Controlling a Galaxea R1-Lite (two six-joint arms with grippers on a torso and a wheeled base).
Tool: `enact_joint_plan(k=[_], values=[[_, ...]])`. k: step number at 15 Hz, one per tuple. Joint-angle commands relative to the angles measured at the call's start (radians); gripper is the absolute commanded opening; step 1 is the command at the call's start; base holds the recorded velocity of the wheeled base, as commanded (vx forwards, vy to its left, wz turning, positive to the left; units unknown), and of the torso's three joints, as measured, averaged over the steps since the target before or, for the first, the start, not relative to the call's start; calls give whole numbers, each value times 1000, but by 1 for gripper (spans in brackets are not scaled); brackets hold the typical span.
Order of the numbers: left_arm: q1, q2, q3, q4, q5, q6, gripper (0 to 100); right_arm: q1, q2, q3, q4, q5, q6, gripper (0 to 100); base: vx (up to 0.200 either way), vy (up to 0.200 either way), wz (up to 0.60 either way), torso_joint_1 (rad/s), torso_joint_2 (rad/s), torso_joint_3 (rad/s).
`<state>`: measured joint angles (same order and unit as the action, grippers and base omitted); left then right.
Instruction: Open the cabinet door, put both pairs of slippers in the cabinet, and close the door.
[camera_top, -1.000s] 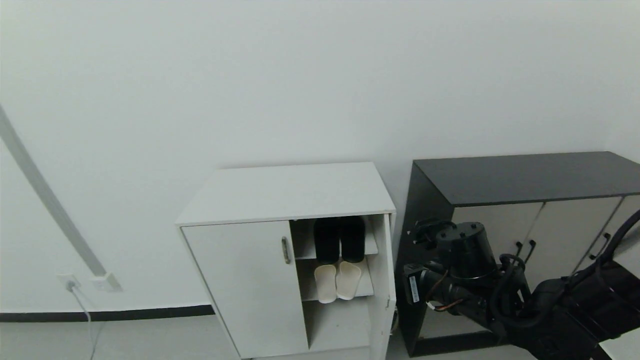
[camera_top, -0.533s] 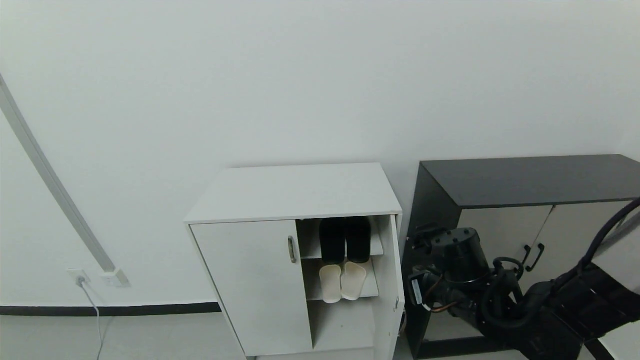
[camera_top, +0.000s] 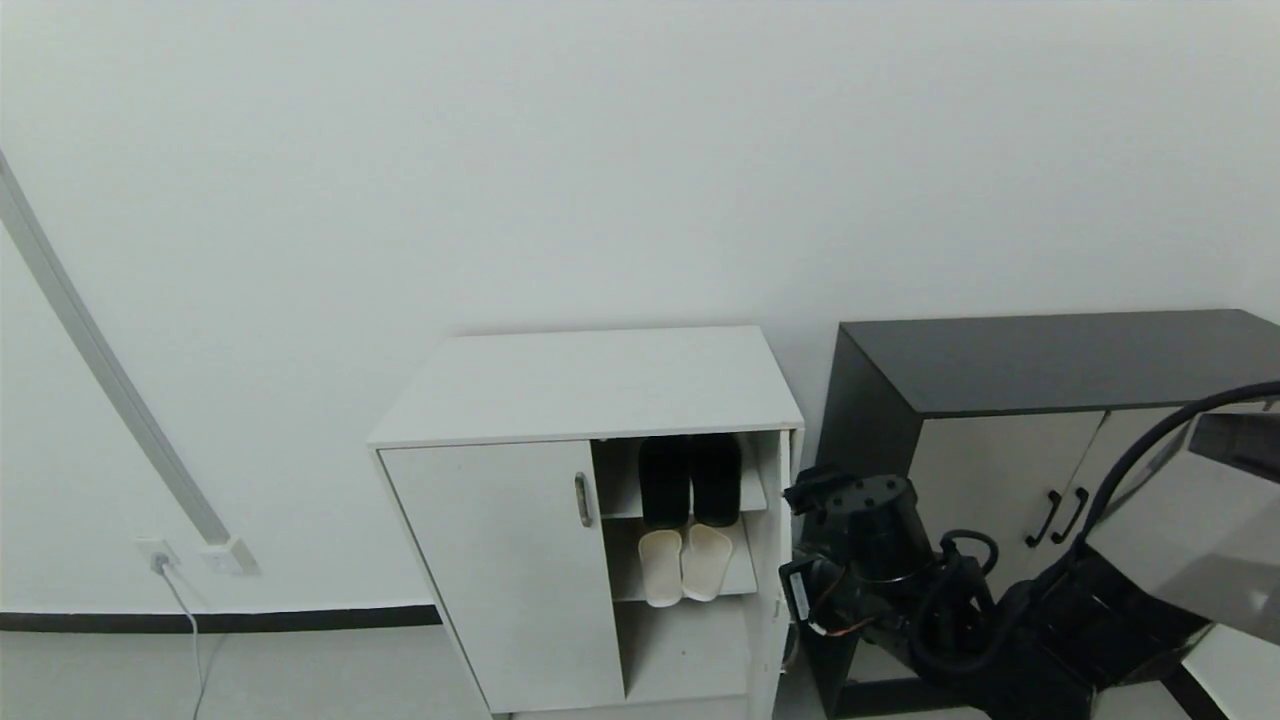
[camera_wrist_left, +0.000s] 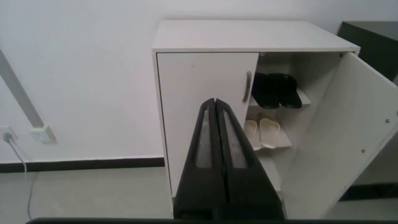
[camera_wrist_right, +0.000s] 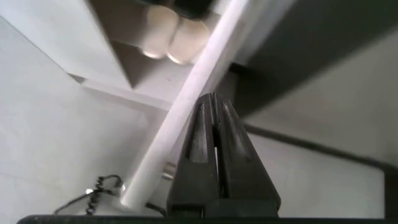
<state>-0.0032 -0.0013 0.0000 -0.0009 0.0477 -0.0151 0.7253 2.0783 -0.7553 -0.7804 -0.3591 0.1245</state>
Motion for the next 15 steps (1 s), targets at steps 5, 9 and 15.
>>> enact_joint_plan(k=[5,9,15], values=[[0,1,0,-1,0,0,0,62,19,30,-149,65,21,0,0,0,0,0,0,0],[0,1,0,-1,0,0,0,62,26,62,-191,57,-22,0,0,0,0,0,0,0],[0,1,0,-1,0,0,0,65,37,117,-252,77,-25,0,0,0,500,2,5,0]])
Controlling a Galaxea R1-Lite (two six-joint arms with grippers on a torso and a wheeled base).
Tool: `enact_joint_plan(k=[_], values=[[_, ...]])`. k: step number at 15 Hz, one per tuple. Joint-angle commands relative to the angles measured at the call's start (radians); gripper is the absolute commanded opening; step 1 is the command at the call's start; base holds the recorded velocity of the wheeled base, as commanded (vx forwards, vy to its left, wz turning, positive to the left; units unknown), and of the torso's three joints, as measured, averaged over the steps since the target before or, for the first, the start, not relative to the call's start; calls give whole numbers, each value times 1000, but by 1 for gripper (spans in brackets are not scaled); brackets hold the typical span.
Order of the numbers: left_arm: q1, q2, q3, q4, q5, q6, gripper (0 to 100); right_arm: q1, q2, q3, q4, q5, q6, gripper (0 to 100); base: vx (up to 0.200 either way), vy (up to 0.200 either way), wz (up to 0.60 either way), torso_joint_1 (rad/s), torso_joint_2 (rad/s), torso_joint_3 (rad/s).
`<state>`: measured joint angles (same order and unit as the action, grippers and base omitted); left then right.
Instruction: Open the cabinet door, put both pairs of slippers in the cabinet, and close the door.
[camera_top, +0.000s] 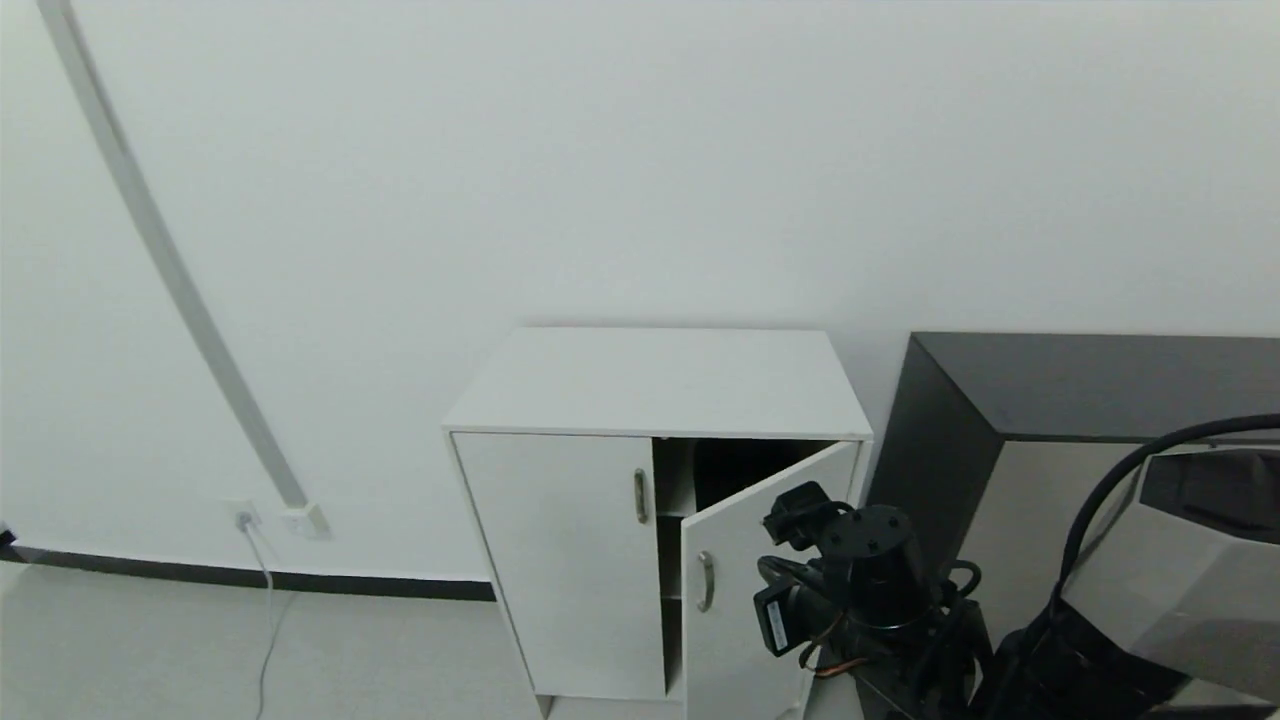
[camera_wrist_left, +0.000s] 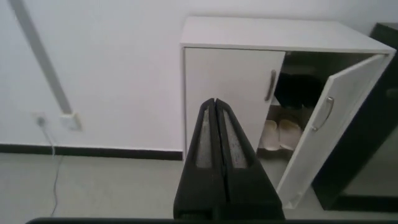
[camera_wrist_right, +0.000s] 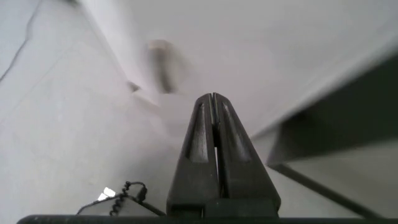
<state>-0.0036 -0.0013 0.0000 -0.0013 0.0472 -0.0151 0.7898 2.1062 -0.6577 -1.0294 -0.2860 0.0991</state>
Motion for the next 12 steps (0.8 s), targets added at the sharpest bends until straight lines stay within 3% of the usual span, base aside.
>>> enact_joint_plan(k=[1,9,12], values=[[1,1,0,0,0,0,0,0,14,43,-51,22,-3,0,0,0,0,0,0,0],[1,1,0,0,0,1,0,0,20,165,-169,18,-21,0,0,0,0,0,0,0],[1,1,0,0,-1,3,0,2,20,187,-187,18,-21,0,200,0,0,-6,1,2]])
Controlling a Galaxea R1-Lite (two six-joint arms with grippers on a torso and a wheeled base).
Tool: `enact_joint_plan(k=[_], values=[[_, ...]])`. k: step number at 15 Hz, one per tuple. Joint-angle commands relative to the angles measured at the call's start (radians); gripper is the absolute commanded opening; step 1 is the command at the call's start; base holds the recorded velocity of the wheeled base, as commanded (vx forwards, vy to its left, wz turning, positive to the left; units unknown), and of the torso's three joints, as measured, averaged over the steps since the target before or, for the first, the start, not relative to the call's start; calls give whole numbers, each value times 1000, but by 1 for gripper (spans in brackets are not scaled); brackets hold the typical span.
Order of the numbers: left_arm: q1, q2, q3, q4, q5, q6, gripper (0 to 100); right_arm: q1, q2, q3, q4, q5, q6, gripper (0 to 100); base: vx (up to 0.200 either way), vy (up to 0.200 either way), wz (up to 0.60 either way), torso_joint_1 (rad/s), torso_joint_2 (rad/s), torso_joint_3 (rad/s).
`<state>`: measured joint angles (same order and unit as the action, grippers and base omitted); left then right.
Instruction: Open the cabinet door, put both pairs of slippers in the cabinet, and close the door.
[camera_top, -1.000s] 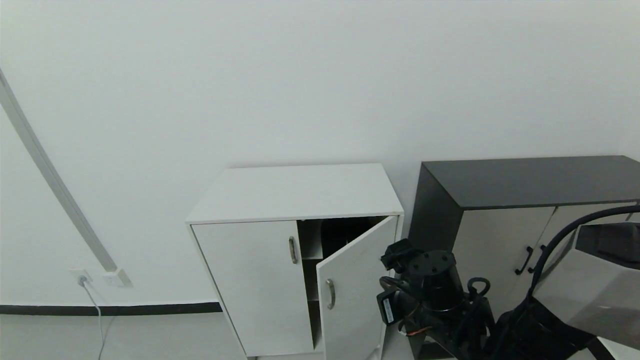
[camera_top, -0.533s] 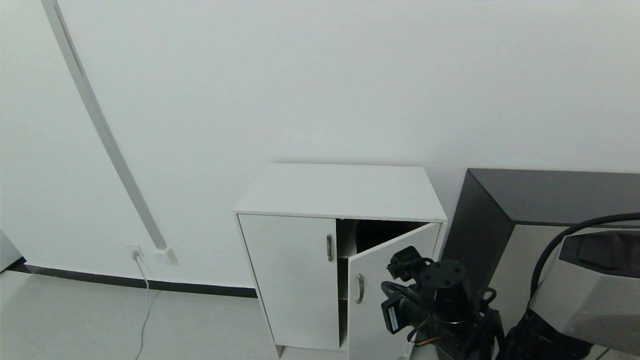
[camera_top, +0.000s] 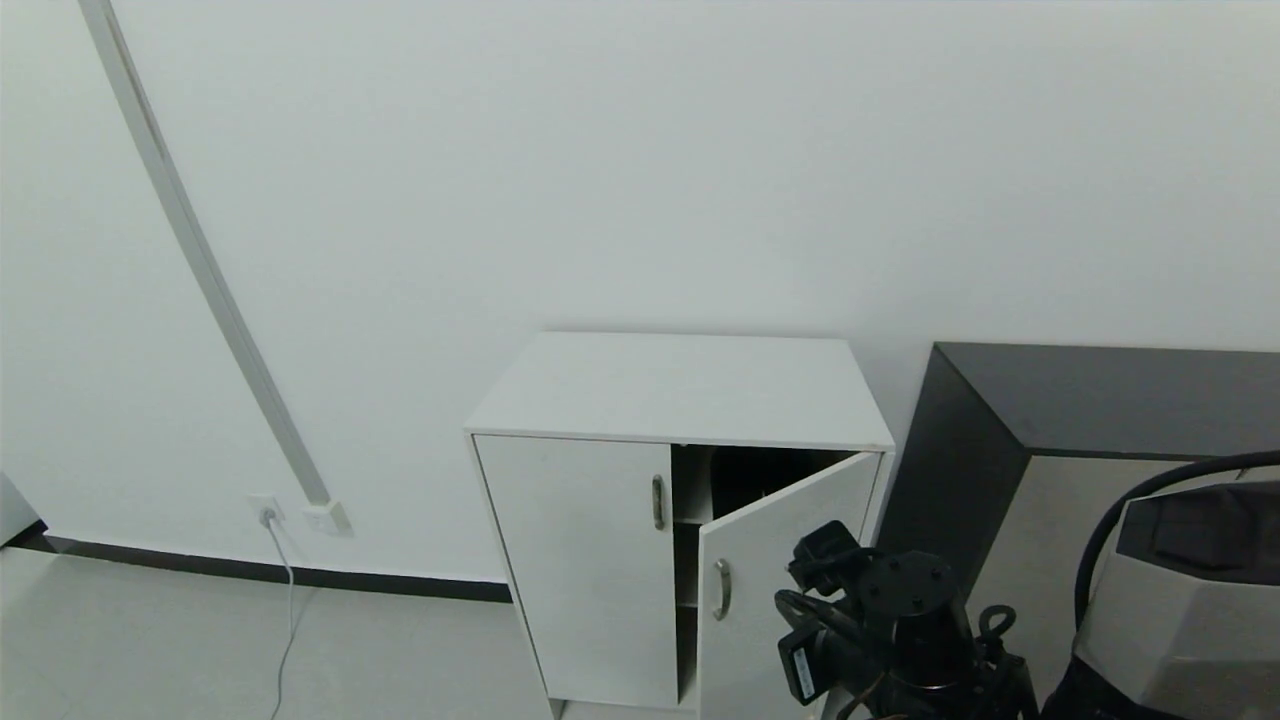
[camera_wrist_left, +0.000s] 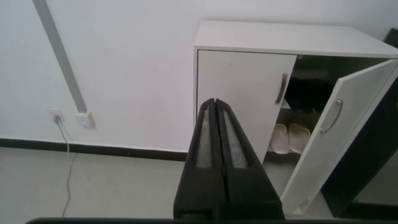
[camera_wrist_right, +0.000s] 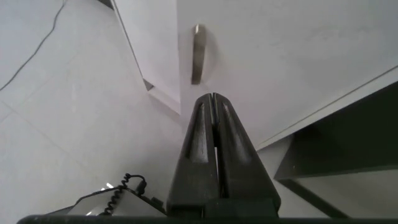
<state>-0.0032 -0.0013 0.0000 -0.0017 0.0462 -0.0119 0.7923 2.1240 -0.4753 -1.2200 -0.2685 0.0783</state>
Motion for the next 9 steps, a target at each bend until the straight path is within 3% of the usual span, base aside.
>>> enact_joint_plan(k=[1,9], values=[[0,1,0,0,0,0,0,1,2,23,-7,-1,0,0,200,0,0,-2,2,2],[0,1,0,0,3,0,0,-16,80,-17,-52,2,-2,0,0,0,0,0,0,0]])
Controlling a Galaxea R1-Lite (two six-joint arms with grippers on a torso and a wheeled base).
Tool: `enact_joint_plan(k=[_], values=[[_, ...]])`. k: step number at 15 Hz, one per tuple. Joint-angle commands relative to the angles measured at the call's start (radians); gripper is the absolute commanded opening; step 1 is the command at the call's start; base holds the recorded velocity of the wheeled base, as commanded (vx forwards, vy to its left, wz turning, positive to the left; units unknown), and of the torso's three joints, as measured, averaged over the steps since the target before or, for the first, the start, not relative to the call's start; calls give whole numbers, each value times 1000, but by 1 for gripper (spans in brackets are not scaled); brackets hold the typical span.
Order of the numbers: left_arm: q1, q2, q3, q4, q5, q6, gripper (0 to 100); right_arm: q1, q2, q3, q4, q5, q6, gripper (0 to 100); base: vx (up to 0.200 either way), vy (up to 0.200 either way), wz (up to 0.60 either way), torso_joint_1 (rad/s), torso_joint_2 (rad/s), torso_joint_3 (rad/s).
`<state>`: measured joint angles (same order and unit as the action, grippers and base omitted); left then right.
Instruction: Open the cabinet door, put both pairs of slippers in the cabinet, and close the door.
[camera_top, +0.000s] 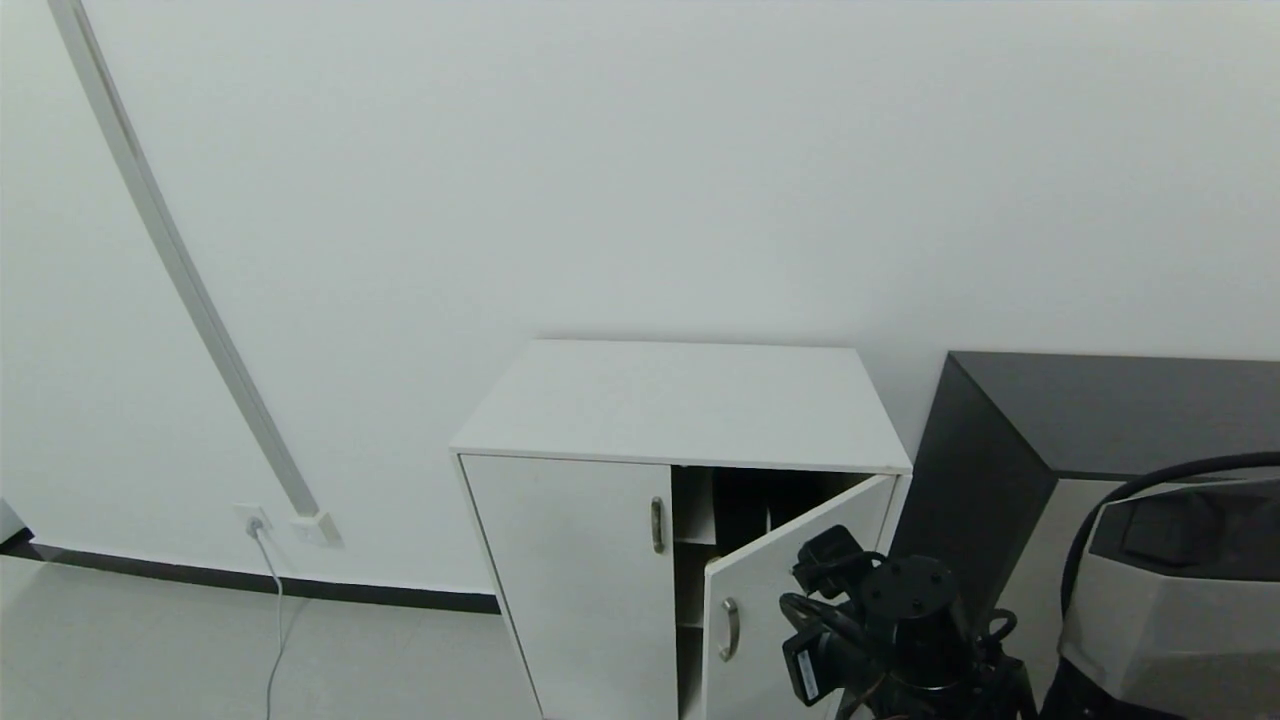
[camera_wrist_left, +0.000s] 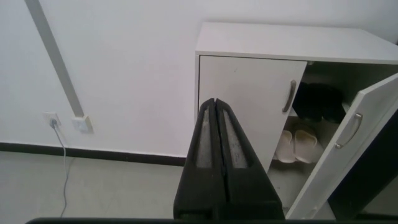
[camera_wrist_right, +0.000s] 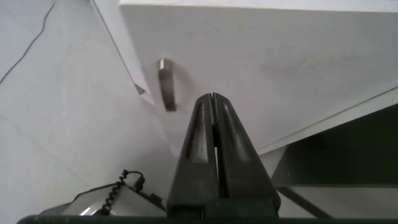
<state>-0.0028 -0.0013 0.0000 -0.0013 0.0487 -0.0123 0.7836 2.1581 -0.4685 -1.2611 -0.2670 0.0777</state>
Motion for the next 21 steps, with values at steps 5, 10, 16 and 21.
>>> enact_joint_plan(k=[5,10,16,21], values=[[0,1,0,0,2,-1,0,-41,170,-165,-38,5,-2,0,0,0,0,0,0,0],[0,1,0,0,2,-3,0,-76,236,-291,-20,6,-2,0,0,0,0,0,0,0],[0,1,0,0,2,-3,0,-109,293,-424,49,8,-2,0,0,0,0,0,0,0],[0,1,0,0,2,-3,0,-119,318,-492,77,8,-2,0,0,0,0,0,0,0]])
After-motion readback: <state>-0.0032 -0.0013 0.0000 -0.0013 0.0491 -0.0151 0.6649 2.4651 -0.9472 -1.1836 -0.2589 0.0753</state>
